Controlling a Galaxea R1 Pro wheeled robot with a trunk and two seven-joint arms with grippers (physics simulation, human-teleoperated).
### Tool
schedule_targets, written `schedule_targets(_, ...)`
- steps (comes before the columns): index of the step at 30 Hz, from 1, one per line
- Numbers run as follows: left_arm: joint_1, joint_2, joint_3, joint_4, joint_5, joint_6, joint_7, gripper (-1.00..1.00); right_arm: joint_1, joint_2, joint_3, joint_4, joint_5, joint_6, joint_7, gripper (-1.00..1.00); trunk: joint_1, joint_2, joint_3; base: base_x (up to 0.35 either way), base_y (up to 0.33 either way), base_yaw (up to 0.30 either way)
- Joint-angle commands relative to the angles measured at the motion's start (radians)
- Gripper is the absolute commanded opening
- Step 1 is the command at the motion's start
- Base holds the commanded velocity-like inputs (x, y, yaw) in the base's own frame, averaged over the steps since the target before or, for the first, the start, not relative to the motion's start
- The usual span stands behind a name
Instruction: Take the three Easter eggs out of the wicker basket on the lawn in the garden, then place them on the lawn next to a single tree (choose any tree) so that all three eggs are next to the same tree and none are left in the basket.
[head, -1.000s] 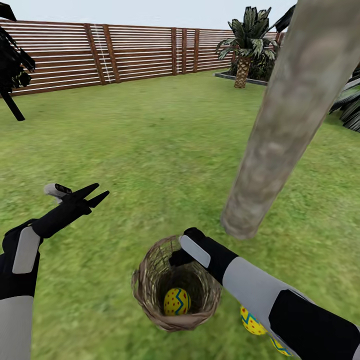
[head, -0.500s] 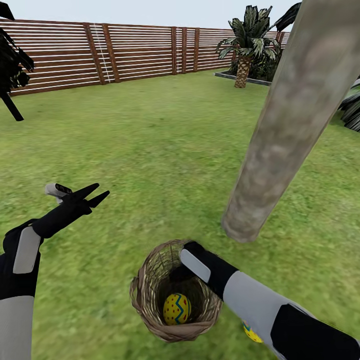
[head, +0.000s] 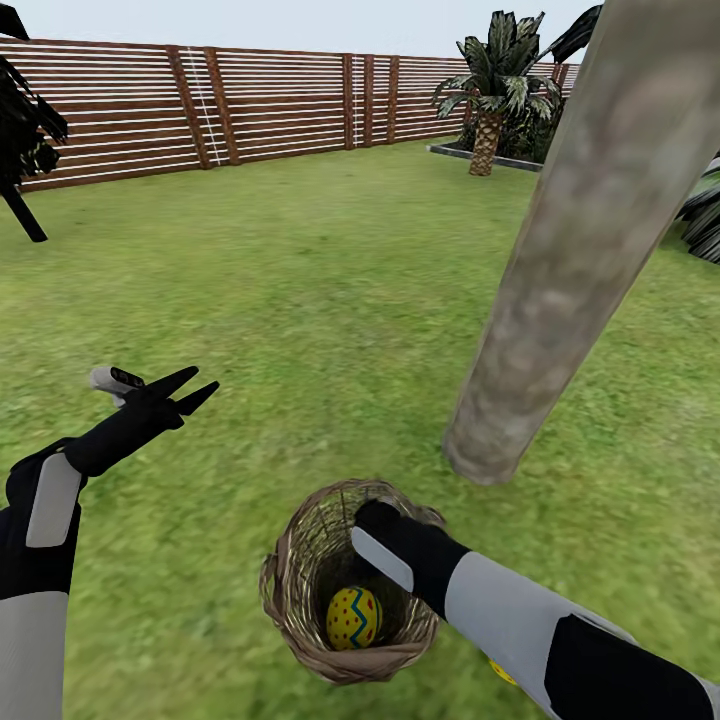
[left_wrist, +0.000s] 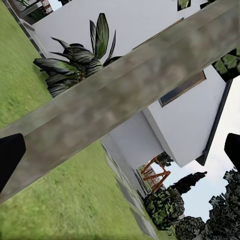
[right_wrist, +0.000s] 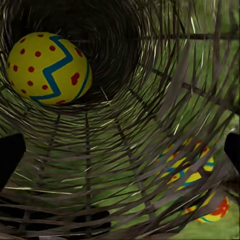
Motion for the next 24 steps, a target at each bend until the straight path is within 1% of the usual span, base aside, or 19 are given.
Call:
schedule_targets(1,-0.001,0.000,0.001,0.000,0.000,0.004,-0.003,1.00,-0.001,0.000,0.015,-0.007,0.013,0.001,-0.007,1.00,0.000,0.000,-0.001,0.000,0.000,0.000)
schedule_targets(2,-0.001,0.000,0.001,0.000,-0.001,0.004,-0.003,1.00,-0.001,-0.001,0.030,-0.012,0.019,0.001,-0.006,1.00,0.000,0.000,-0.001,0.000,0.000,0.000)
schedule_targets(4,-0.001,0.000,0.001,0.000,-0.001,0.004,-0.003,1.00,-0.001,-0.001,0.078,-0.023,0.026,0.000,-0.005,1.00,0.000,0.000,-0.001,0.000,0.000,0.000)
schedule_targets(6,-0.001,-0.001,0.001,0.000,-0.001,0.004,-0.003,1.00,-0.001,-0.002,0.159,-0.045,0.029,-0.002,-0.003,1.00,0.000,0.000,-0.001,0.000,0.000,0.000)
schedule_targets(8,-0.001,-0.001,0.001,0.000,-0.001,0.004,-0.003,1.00,-0.001,-0.002,0.185,-0.061,0.030,-0.003,0.008,1.00,0.000,0.000,-0.001,0.000,0.000,0.000)
schedule_targets(10,-0.001,-0.001,0.001,0.000,-0.001,0.004,-0.003,1.00,-0.001,-0.002,0.197,-0.074,0.031,-0.003,0.043,1.00,0.000,0.000,-0.001,0.000,0.000,0.000)
schedule_targets(12,-0.001,-0.001,0.001,0.000,-0.001,0.004,-0.003,1.00,-0.001,-0.002,0.204,-0.084,0.032,-0.002,0.095,1.00,0.000,0.000,-0.001,0.000,0.000,0.000)
schedule_targets(14,-0.001,-0.001,0.001,0.001,-0.001,0.004,-0.003,1.00,-0.002,-0.002,0.206,-0.087,0.033,-0.003,0.121,1.00,0.000,0.000,-0.001,0.000,0.000,0.000)
schedule_targets(16,-0.001,-0.001,0.001,0.000,-0.001,0.004,-0.003,1.00,-0.002,-0.002,0.207,-0.091,0.033,-0.003,0.129,1.00,0.000,0.000,-0.001,0.000,0.000,0.000)
schedule_targets(18,-0.001,-0.001,0.001,0.000,-0.001,0.004,-0.003,1.00,-0.003,-0.002,0.213,-0.120,0.033,-0.004,0.133,1.00,0.000,0.000,-0.001,0.000,0.000,0.000)
schedule_targets(21,-0.001,0.000,0.001,0.000,-0.001,0.004,-0.003,1.00,-0.008,-0.003,0.238,-0.167,0.033,-0.005,0.137,1.00,0.000,0.000,-0.001,0.000,0.000,0.000)
schedule_targets(22,-0.001,0.000,0.001,0.000,-0.001,0.004,-0.003,1.00,-0.010,-0.003,0.250,-0.181,0.033,-0.005,0.147,1.00,0.000,0.000,-0.001,0.000,0.000,0.000)
schedule_targets(24,-0.001,0.000,0.001,0.001,-0.001,0.004,-0.003,1.00,-0.011,-0.004,0.262,-0.189,0.034,-0.006,0.179,1.00,0.000,0.000,-0.001,0.000,0.000,0.000)
